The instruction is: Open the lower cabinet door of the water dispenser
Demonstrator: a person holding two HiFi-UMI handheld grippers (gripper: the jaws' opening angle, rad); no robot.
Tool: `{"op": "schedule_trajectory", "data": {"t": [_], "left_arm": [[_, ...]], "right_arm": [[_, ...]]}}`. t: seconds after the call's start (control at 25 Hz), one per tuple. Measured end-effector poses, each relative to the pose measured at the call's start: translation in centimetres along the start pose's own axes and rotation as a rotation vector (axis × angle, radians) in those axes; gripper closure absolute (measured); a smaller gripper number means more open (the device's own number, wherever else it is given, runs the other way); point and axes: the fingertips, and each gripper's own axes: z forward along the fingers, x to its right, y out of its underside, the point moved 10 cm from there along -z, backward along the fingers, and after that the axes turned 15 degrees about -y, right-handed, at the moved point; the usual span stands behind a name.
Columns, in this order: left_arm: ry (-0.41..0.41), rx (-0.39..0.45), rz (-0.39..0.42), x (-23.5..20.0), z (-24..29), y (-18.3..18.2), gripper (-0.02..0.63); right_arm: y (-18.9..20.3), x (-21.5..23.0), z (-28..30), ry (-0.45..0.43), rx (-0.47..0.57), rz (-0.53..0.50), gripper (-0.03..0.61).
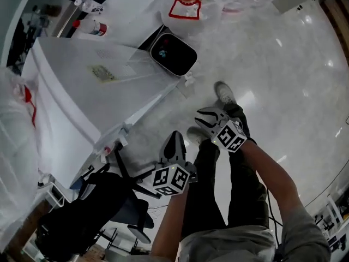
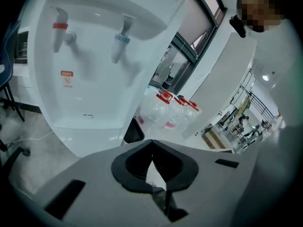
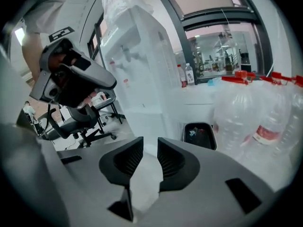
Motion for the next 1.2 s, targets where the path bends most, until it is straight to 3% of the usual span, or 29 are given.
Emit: {"op": "schedule_trajectory", "data": {"t": [0.6, 0.84, 1.2], "left_arm": [[-0.056, -0.068, 0.04, -2.4, 12.9, 3.7, 0.609], [-0.061, -0.095, 0.065, -4.4, 17.1, 5.9, 0.609], [-0.053, -0.108, 0.079, -6.6, 20.6, 7.6, 0.609]], "right_arm": [[7.1, 8.9, 8.6, -0.064, -0.054, -0.008, 0.468], [11.2, 11.6, 14.0, -0.115, -0.129, -0.034, 0.408], [12.9, 16.4, 20.5, -0.082, -0.194, -0.099, 0.348]]}}
